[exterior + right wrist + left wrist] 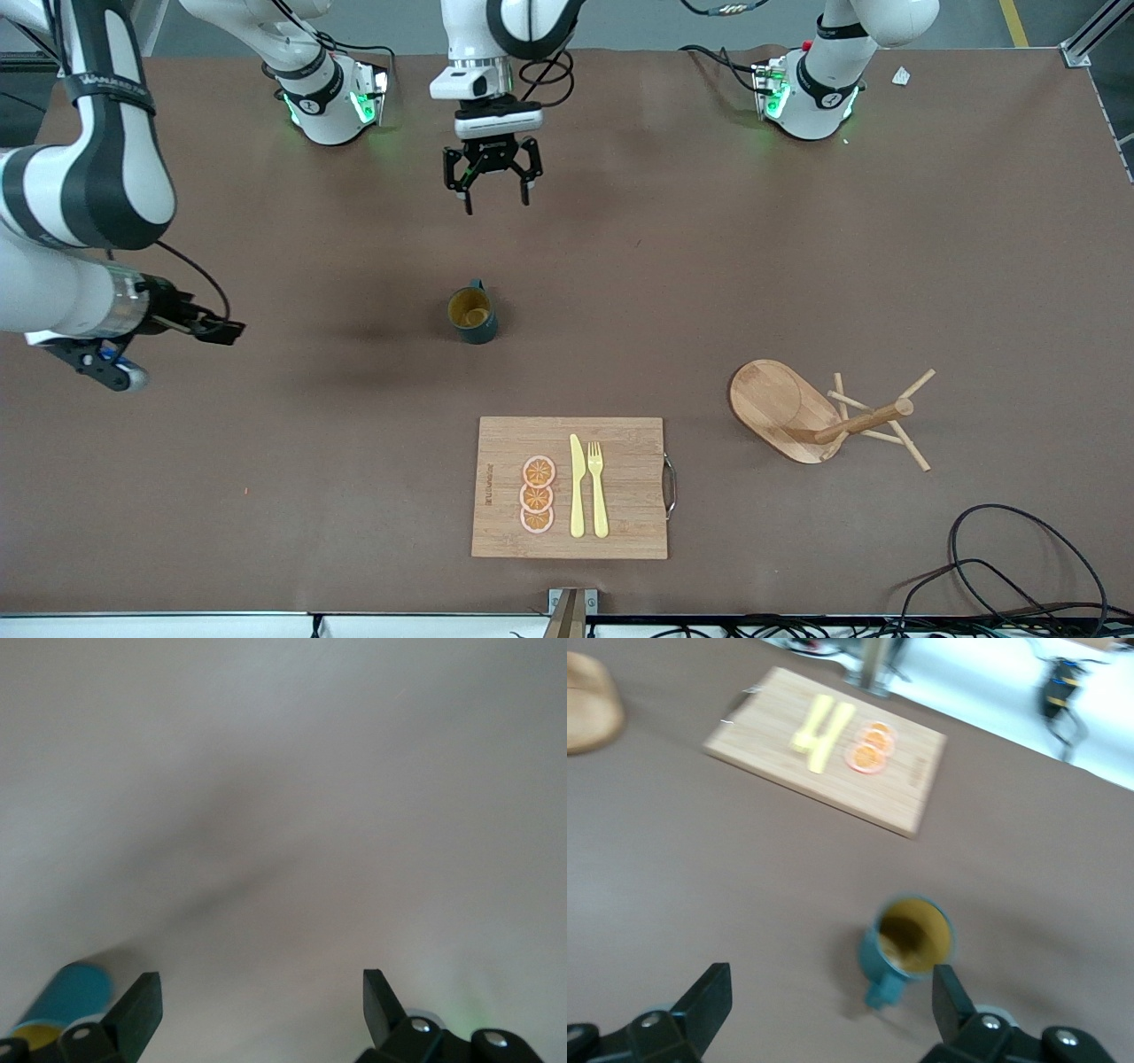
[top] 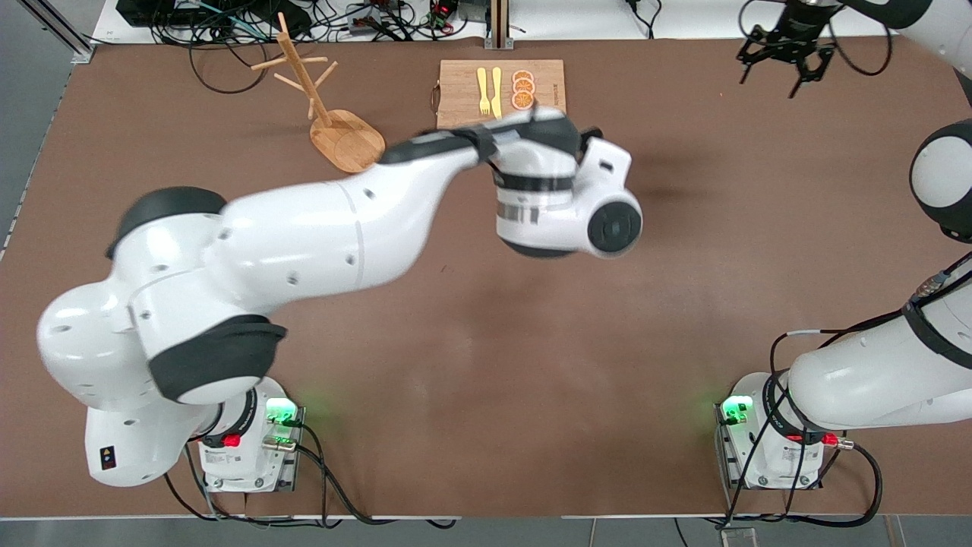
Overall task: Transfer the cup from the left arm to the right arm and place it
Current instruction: 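Lower the right gripper to the mug while the left gripper withdraws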
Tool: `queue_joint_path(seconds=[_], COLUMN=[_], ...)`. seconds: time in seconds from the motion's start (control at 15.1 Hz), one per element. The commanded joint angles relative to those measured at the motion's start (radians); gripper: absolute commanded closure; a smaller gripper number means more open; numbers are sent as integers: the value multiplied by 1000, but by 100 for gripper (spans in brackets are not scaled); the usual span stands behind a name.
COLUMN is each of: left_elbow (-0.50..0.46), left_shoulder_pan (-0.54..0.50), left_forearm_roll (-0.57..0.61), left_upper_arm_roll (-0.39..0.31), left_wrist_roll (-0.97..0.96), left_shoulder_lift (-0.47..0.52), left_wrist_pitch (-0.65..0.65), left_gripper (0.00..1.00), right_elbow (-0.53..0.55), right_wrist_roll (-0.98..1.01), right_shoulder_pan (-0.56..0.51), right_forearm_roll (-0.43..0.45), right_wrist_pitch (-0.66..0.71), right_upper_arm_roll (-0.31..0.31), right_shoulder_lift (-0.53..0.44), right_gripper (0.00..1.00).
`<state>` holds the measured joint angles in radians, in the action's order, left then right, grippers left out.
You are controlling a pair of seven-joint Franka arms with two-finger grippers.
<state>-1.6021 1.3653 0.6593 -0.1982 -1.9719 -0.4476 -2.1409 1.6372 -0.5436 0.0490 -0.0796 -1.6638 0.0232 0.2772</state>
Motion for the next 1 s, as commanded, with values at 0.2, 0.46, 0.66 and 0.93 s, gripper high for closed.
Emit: queue_joint_path(seconds=[0.2, 0.46, 0.66, 0.93], left_elbow=[-30, 27, 30, 68], left_shoulder_pan=[-237, -414, -524, -667], left_forearm_roll=[-179, -305, -317, -395], left_upper_arm_roll=[6, 5, 6, 6], left_wrist_roll=[141, 368, 534, 836], left_shoulder_lift=[161, 161, 161, 171], left_wrist_pitch=[67, 76, 79, 102], left_gripper=[0, 0, 0, 0], right_elbow=[214, 410, 435, 437], right_wrist_roll=[-145, -237, -260, -337], right_shoulder_pan=[133, 234, 319, 426], right_forearm_roll=[-46, -48, -52, -52], right_wrist_pitch=[-219, -437, -485, -615], right_upper_arm_roll=[4, 4, 3, 3], right_shoulder_lift=[-81, -136, -127, -63], right_gripper=[0, 0, 0, 0])
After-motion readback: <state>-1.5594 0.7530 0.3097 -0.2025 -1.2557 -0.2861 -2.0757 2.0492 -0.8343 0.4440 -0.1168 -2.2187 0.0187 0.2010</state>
